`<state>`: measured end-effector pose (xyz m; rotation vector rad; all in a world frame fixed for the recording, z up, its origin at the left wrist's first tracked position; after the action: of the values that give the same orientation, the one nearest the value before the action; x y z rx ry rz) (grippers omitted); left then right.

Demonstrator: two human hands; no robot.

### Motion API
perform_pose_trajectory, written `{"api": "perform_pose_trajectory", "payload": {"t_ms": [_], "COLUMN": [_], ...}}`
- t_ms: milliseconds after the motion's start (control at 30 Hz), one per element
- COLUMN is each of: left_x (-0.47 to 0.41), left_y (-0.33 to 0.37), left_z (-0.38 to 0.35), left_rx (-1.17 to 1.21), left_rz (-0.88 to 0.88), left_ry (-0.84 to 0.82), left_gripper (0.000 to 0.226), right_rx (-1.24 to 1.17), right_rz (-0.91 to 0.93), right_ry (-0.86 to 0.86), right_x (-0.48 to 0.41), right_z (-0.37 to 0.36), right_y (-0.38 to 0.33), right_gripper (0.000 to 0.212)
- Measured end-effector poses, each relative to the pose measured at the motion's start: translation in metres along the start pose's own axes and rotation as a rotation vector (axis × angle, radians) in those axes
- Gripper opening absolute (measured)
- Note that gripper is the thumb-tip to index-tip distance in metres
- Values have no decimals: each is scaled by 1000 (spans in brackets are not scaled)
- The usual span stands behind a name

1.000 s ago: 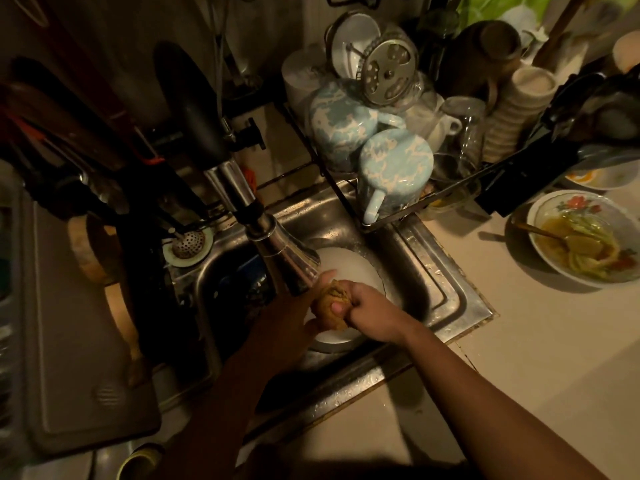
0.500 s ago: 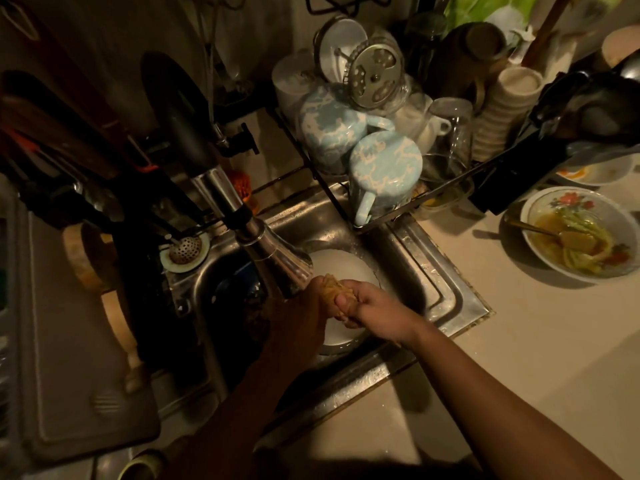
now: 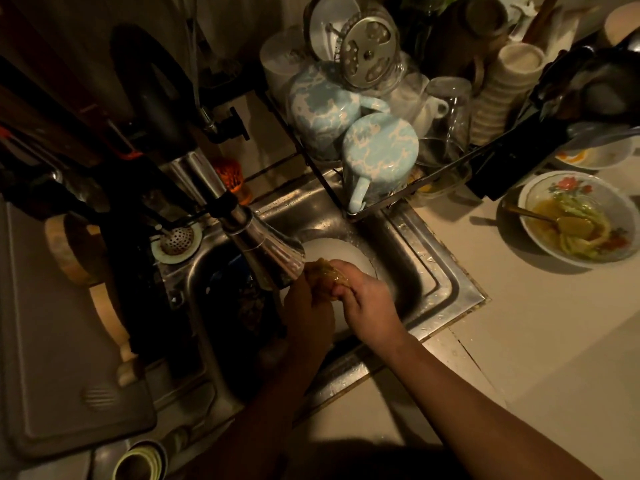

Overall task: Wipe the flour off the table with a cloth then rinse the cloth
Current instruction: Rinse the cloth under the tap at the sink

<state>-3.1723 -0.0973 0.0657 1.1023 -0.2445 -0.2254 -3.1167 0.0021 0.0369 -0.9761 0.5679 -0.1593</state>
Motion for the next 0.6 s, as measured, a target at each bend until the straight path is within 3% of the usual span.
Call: {"api": "perform_pose_trajectory", "payload": {"t_ms": [67, 267, 433, 600], "left_x": [2, -3, -1, -3], "left_y": [3, 5, -16, -20], "left_z": [-5, -18, -25, -28], "left_rx": [95, 103, 379, 417], "left_rz": [69, 161, 509, 584], "left_ry": [2, -71, -5, -25], "left_gripper": [16, 24, 26, 28], "right_rx": [23, 81, 179, 195], "right_rz": [36, 67, 72, 66], "right_ry": [69, 170, 54, 6], "right_x": [1, 5, 0, 1], "right_z": [2, 10, 4, 1], "right_y": [-2, 2, 4, 9], "right_gripper": [64, 44, 41, 40]}}
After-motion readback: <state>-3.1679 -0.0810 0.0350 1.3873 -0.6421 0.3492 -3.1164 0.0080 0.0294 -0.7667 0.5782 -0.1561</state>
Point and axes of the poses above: each hand's wrist, its own x-axis away from the middle knuckle, its own z-axis out of the back of the hand, y = z × x, the point moved 5 cm from there along -x, towards the middle knuckle, and after that the axes turned 3 degrees about z, right-handed, at the moved point
